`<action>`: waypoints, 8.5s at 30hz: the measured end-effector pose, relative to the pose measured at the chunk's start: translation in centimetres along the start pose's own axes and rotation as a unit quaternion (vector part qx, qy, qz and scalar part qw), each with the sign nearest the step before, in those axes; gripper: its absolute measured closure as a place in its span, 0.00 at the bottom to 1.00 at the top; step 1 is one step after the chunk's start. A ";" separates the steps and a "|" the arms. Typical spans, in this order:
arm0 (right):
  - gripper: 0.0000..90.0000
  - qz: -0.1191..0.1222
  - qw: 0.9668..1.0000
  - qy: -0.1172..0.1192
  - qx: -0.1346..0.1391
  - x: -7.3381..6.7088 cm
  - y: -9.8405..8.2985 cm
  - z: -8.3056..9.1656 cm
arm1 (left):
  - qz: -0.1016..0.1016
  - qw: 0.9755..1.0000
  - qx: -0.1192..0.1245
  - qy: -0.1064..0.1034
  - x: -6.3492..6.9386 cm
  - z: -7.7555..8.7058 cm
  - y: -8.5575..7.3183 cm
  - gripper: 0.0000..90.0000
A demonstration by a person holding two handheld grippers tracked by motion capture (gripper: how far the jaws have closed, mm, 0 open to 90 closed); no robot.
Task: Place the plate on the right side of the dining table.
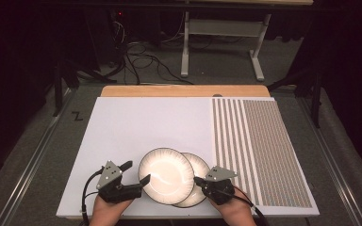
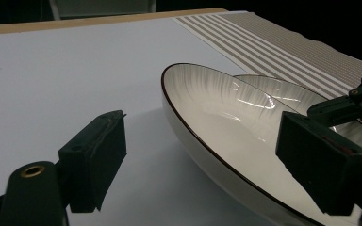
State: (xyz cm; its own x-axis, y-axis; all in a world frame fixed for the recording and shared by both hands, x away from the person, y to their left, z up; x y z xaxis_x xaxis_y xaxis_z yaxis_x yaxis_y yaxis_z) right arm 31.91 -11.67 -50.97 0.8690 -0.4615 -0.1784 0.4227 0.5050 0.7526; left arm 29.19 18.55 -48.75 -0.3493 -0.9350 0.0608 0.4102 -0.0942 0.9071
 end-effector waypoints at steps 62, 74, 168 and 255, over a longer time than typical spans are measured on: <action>1.00 0.002 1.000 -0.004 -0.014 0.4 0.1 -0.5 | 0.140 0.951 -0.263 -0.087 -0.2 -3.1 1.1 0.68; 1.00 0.003 1.000 -0.007 -0.015 0.4 0.0 -0.4 | 0.128 0.957 -0.249 -0.076 0.1 -3.1 1.6 0.73; 0.00 -0.002 0.993 -0.032 0.114 1.8 0.3 6.3 | 0.004 0.995 -0.008 -0.102 2.3 -2.0 1.5 0.88; 0.88 -0.072 0.987 0.065 0.130 3.9 1.8 2.1 | 0.017 0.995 0.015 -0.098 2.4 -2.9 1.9 0.86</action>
State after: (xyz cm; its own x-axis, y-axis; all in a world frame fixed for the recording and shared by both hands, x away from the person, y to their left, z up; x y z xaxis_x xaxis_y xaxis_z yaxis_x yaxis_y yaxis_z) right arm 35.48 -14.10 -48.96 0.8375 -0.4088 -0.3627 0.4786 0.2284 0.8478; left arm 31.56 15.09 -48.06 -0.4936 -0.8530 0.1697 0.4014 -0.0504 0.9145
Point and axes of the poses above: each handheld gripper's, and its own axes: z roughly backward along the jaws, y roughly out of its top, x roughly to its right, the point moved 2 cm from there along -z, roughly forward along the jaws, and after that the axes turned 15 degrees about y, right-handed, at the moved point
